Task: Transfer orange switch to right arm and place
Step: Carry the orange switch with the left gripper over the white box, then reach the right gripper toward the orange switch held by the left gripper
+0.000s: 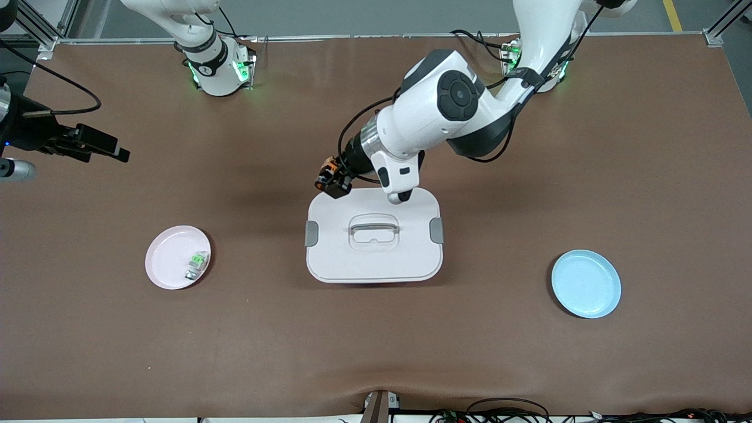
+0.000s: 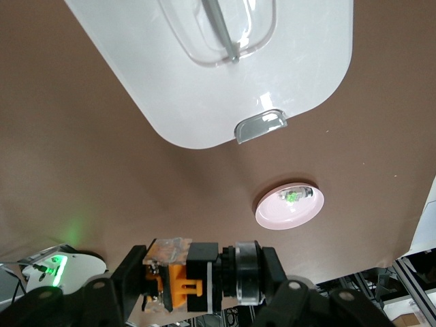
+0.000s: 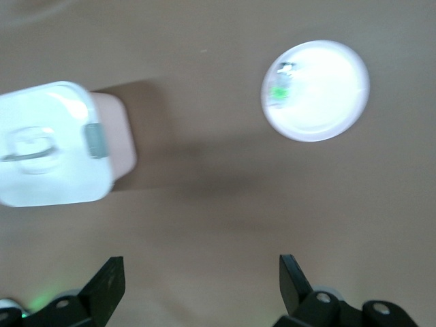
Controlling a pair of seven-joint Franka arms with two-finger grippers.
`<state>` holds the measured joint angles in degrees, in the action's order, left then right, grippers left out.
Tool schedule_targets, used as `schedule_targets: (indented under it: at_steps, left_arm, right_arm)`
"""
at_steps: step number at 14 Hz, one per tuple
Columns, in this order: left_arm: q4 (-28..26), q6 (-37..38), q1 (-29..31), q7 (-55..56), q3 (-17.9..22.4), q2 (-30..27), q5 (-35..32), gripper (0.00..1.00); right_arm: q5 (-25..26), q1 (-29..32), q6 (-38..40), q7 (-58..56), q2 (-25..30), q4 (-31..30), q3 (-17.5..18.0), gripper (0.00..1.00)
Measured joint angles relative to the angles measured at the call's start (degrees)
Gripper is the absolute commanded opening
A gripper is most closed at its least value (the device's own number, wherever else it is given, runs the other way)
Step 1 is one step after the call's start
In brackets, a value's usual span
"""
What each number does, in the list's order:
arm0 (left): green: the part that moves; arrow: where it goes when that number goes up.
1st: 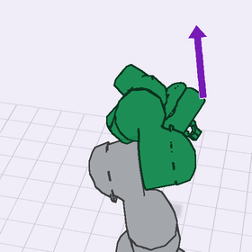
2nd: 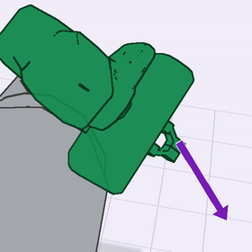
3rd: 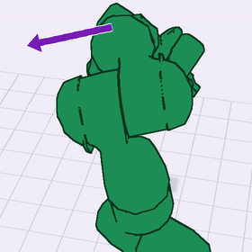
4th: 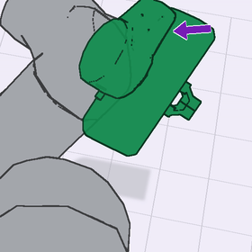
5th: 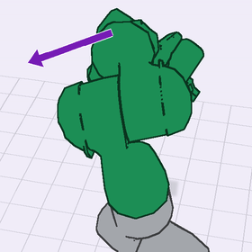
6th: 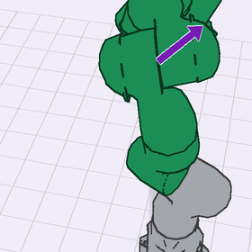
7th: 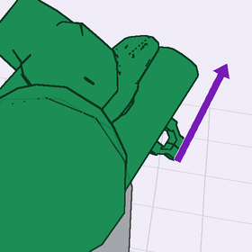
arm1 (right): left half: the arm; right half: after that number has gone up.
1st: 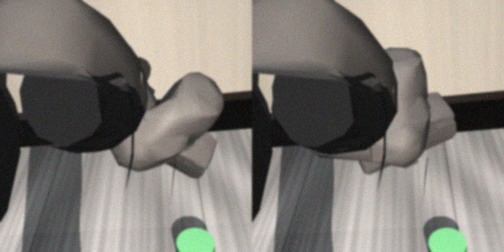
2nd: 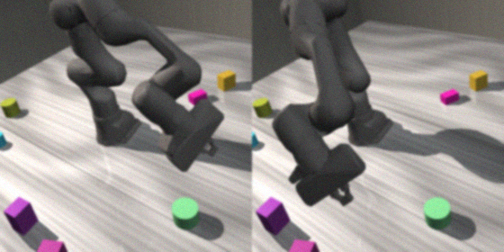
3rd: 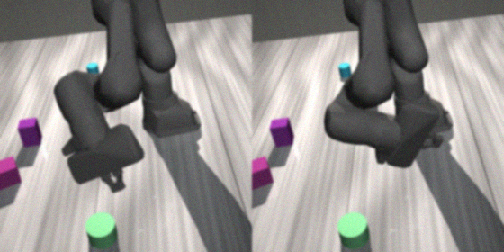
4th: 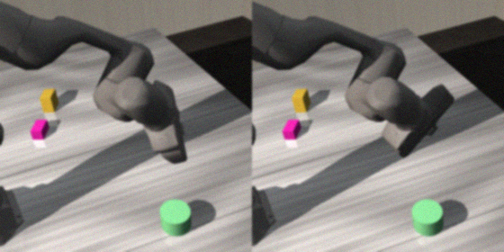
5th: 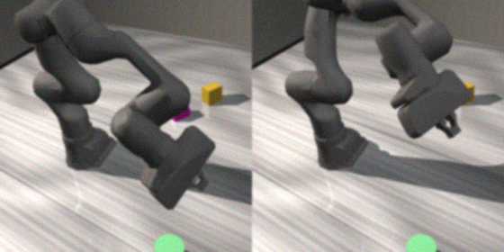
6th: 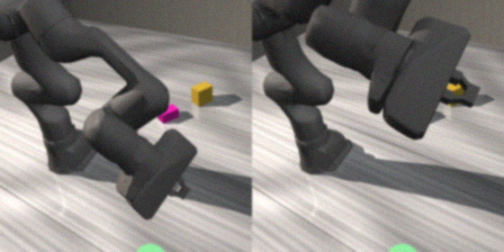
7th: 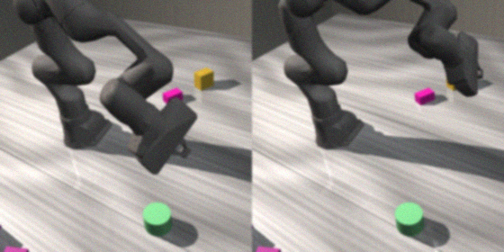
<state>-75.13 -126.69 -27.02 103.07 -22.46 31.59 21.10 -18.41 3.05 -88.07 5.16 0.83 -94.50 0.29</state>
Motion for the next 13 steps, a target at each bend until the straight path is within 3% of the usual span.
schedule_targets:
  at_steps: [3,7,10,13]
  left_arm:
    - [0.36,0.0,-0.11,0.29,-0.29,0.0,1.03,0.02]
    - [0.4,0.07,-0.1,0.43,-0.34,0.0,1.64,0.02]
    - [0.4,0.09,-0.09,1.4,-0.34,0.01,2.73,0.02]
    - [0.4,0.11,-0.08,1.7,-0.34,0.02,2.75,0.02]
  right_arm:
    - [-6.3,-1.15,-10.45,1.49,6.05,-11.51,0.45,1.0]
    - [-10.2,-9.11,-24.59,9.21,16.74,-27.77,1.76,1.0]
    - [-13.12,-16.28,-31.73,13.95,20.64,-31.79,2.36,1.0]
    - [-13.81,-23.4,-43.45,23.05,20.96,-32.68,5.88,1.0]
